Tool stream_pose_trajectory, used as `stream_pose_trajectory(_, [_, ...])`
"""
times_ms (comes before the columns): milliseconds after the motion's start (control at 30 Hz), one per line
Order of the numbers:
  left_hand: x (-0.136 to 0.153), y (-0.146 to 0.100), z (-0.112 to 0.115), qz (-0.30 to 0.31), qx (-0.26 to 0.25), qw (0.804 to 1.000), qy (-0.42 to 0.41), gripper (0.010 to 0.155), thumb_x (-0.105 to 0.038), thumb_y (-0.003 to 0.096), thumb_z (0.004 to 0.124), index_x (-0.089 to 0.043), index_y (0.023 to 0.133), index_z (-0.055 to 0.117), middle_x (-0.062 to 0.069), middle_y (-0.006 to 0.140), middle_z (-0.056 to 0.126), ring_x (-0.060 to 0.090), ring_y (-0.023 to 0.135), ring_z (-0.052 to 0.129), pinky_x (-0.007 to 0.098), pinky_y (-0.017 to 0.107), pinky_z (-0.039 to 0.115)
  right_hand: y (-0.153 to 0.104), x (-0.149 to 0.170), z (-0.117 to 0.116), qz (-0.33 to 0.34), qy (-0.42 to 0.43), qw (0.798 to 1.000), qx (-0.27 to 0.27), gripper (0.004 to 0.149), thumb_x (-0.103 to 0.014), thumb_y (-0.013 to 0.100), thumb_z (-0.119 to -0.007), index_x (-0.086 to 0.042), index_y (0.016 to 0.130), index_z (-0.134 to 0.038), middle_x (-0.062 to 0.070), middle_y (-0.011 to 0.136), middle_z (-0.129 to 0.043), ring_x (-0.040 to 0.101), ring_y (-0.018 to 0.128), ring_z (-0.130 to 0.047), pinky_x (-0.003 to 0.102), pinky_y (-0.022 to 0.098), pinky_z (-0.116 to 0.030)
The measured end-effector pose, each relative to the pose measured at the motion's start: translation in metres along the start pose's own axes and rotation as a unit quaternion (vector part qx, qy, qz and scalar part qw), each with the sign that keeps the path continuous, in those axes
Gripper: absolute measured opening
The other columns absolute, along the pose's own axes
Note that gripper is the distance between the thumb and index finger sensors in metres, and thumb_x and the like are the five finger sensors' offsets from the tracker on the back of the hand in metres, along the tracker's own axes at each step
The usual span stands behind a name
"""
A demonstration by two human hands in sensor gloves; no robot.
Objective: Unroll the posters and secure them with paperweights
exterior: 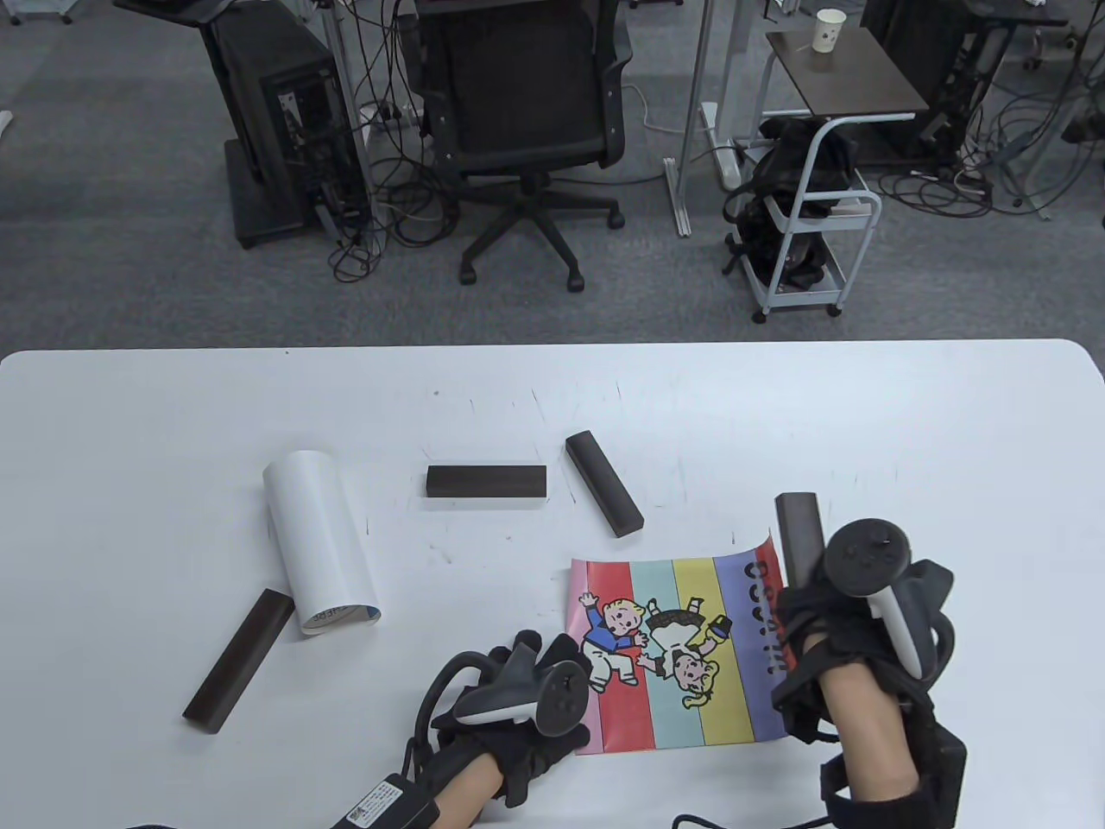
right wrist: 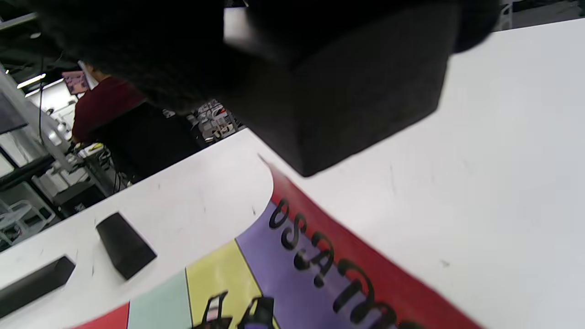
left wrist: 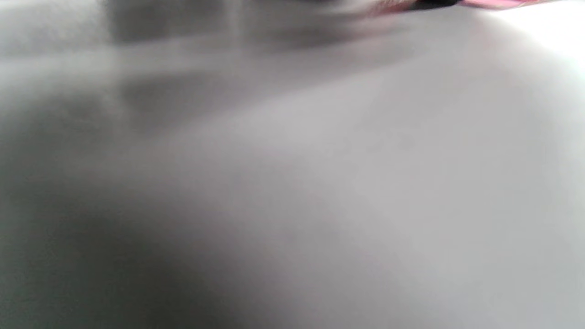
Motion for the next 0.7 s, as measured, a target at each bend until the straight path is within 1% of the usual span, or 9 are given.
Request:
stream_pose_trajectory(67, [0.000, 0.000, 0.000, 0.000, 0.000, 1.000, 0.000, 0.073, -0.060, 0.0524, 0.055, -0.027, 0.110, 0.025, 0.003, 0.117, 0.016, 0.048, 0.108, 0.020, 0.065, 0.074, 0.037, -0.001, -0.003, -0.016, -0.001, -0.031, 0.999, -0.013, 0.076, -0.035, 0.035, -0.088, 0.000, 0.092, -0.051, 0.026, 0.081, -0.068, 0.040, 0.053, -0.081, 0.041, 0.032, -0.074])
stream_pose_trajectory(133, [0.000, 0.000, 0.000, 0.000, 0.000, 1.000, 0.000, 0.073, -0.060, 0.0524, 0.055, -0.027, 0.110, 0.025, 0.003, 0.117, 0.016, 0.048, 0.108, 0.020, 0.065, 0.074, 0.037, 0.004, 0.003, -0.033, -0.023, -0.069, 0.997, -0.031, 0.076, -0.035, 0.035, -0.087, 0.000, 0.092, -0.051, 0.026, 0.081, -0.068, 0.040, 0.053, -0.081, 0.041, 0.032, -0.074])
stream_pose_trajectory(267, [0.000, 0.000, 0.000, 0.000, 0.000, 1.000, -0.001, 0.073, -0.060, 0.0524, 0.055, -0.027, 0.110, 0.025, 0.003, 0.118, 0.016, 0.047, 0.108, 0.020, 0.065, 0.074, 0.037, 0.020, 0.035, -0.056, -0.093, -0.113, 0.988, -0.053, 0.076, -0.034, 0.036, -0.087, -0.001, 0.093, -0.049, 0.026, 0.082, -0.066, 0.040, 0.054, -0.079, 0.042, 0.033, -0.073])
stream_pose_trajectory(400, [0.000, 0.000, 0.000, 0.000, -0.001, 1.000, -0.002, 0.073, -0.060, 0.0523, 0.055, -0.027, 0.110, 0.025, 0.003, 0.118, 0.017, 0.048, 0.108, 0.021, 0.065, 0.074, 0.037, 0.032, 0.068, -0.076, -0.140, -0.104, 0.982, -0.079, 0.076, -0.032, 0.036, -0.086, -0.002, 0.094, -0.047, 0.025, 0.084, -0.063, 0.041, 0.058, -0.077, 0.043, 0.036, -0.071])
stream_pose_trajectory(533, [0.000, 0.000, 0.000, 0.000, -0.001, 1.000, -0.001, 0.073, -0.060, 0.0523, 0.055, -0.027, 0.110, 0.025, 0.003, 0.118, 0.017, 0.048, 0.108, 0.020, 0.065, 0.074, 0.037, 0.036, 0.084, -0.089, -0.158, -0.104, 0.978, -0.089, 0.076, -0.032, 0.037, -0.085, -0.004, 0.094, -0.044, 0.024, 0.086, -0.060, 0.041, 0.061, -0.075, 0.045, 0.040, -0.070])
stream_pose_trajectory(600, [0.000, 0.000, 0.000, 0.000, -0.001, 1.000, -0.002, 0.073, -0.060, 0.0523, 0.055, -0.027, 0.110, 0.025, 0.003, 0.118, 0.017, 0.047, 0.108, 0.021, 0.065, 0.074, 0.037, 0.036, 0.084, -0.088, -0.160, -0.108, 0.977, -0.090, 0.076, -0.031, 0.037, -0.085, -0.004, 0.095, -0.044, 0.024, 0.087, -0.060, 0.042, 0.062, -0.074, 0.046, 0.041, -0.069])
stream_pose_trajectory(633, [0.000, 0.001, 0.000, 0.000, 0.000, 1.000, -0.001, 0.073, -0.060, 0.0523, 0.055, -0.027, 0.110, 0.025, 0.003, 0.117, 0.016, 0.048, 0.108, 0.020, 0.065, 0.074, 0.037, 0.035, 0.085, -0.088, -0.172, -0.119, 0.973, -0.101, 0.077, -0.032, 0.038, -0.084, -0.005, 0.096, -0.041, 0.023, 0.089, -0.057, 0.041, 0.065, -0.073, 0.045, 0.044, -0.069])
stream_pose_trajectory(667, [0.000, 0.001, 0.000, 0.000, 0.000, 1.000, -0.001, 0.073, -0.060, 0.0523, 0.055, -0.027, 0.110, 0.025, 0.003, 0.118, 0.017, 0.047, 0.108, 0.021, 0.065, 0.074, 0.037, 0.033, 0.085, -0.087, -0.183, -0.122, 0.969, -0.113, 0.078, -0.041, 0.042, -0.079, -0.007, 0.097, -0.037, 0.022, 0.093, -0.053, 0.042, 0.069, -0.070, 0.045, 0.048, -0.067])
stream_pose_trajectory(700, [0.000, 0.001, 0.000, 0.000, 0.000, 1.000, -0.001, 0.073, -0.060, 0.0523, 0.055, -0.027, 0.110, 0.025, 0.003, 0.118, 0.017, 0.048, 0.108, 0.020, 0.065, 0.074, 0.037, 0.033, 0.083, -0.084, -0.179, -0.112, 0.971, -0.114, 0.082, -0.045, 0.041, -0.078, -0.008, 0.097, -0.032, 0.021, 0.097, -0.047, 0.045, 0.076, -0.065, 0.047, 0.054, -0.065])
Point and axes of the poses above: the tracker on the back of each hand, its own x axis roughly to the little-finger side, its own y axis roughly from the wrist to the fingertips, z = x × y, the point moved 4 cm from there along y, roughly from the wrist to the fingertips
